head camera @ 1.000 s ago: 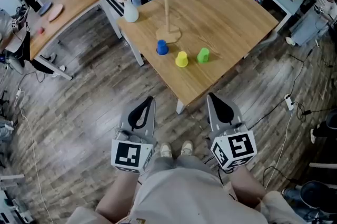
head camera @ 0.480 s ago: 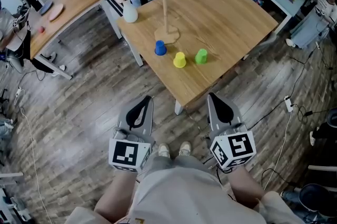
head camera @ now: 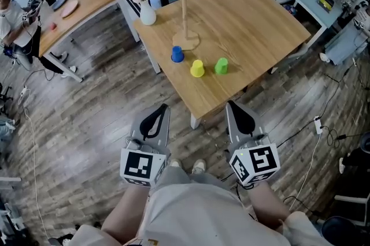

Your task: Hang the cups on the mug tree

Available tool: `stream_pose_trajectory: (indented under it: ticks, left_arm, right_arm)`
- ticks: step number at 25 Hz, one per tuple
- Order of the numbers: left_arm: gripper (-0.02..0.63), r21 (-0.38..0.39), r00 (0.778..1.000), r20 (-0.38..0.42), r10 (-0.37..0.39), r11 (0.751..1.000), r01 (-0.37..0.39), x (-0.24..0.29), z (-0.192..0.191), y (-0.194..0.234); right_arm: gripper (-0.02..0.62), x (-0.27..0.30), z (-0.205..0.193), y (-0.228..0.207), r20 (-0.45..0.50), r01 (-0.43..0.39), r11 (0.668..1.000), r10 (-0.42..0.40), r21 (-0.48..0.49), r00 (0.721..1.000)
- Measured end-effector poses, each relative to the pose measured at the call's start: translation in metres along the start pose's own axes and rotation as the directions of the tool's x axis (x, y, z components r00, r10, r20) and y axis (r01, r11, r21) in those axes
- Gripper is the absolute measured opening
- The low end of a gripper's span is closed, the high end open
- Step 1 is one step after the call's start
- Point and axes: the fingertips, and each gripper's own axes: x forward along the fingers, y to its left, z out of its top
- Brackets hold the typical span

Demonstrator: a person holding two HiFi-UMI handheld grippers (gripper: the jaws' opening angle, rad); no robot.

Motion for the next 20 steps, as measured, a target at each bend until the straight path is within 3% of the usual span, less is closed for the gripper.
stream_pose_trajectory:
  ticks: [10,20]
  left_arm:
    - [0.002,0.019,0.999,0.009,0.05,0.999,-0.05,0.0,0.01,-0.014]
    - [0.002,0.019,0.999,-0.002,0.05,0.999,-0.05,0.017,0.004,0.002]
  right_arm:
    - [-0.002,-0.009,0.003,-0.017,0.018,-0.035,0.999,0.035,0.002,0.999]
    - [-0.003,0.01,-0.001,-0.025,0.011,-0.036,0.999,0.036,-0.002,0.999]
